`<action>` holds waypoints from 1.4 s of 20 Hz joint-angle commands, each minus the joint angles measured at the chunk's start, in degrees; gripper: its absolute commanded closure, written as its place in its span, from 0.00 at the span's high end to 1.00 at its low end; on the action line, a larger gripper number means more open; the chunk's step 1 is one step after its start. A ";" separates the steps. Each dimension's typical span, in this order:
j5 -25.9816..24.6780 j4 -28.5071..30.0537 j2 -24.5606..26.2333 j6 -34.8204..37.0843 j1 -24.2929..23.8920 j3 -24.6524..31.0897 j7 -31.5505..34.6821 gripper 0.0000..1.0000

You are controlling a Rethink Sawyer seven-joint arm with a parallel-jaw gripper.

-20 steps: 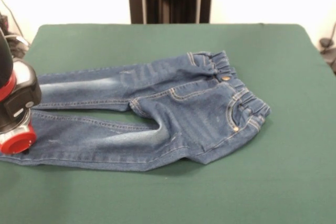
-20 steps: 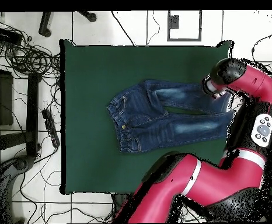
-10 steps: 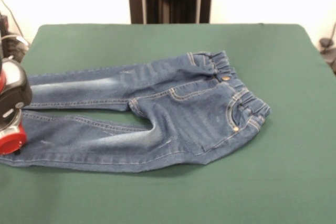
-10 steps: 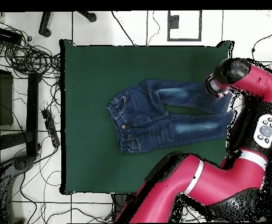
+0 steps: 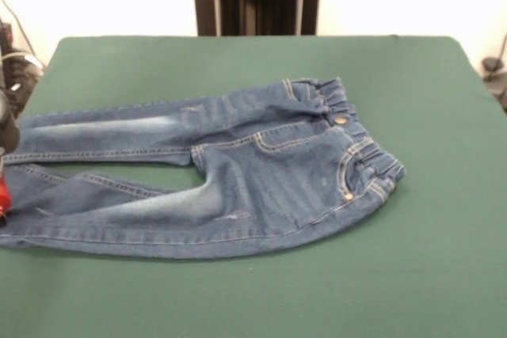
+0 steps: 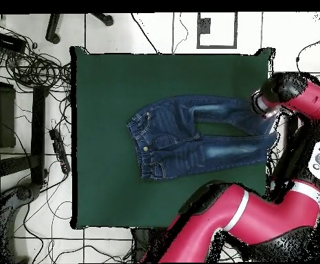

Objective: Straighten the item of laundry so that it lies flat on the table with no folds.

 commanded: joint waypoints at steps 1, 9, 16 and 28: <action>-5.91 4.79 -0.46 -1.68 -0.56 0.22 -17.18 0.00; -5.74 4.49 0.65 -3.19 -0.62 1.17 -17.64 0.00; -5.78 -0.87 3.11 -1.95 -1.81 2.19 -26.16 0.00; -3.63 -4.40 4.29 -0.99 -3.79 1.98 -35.50 0.00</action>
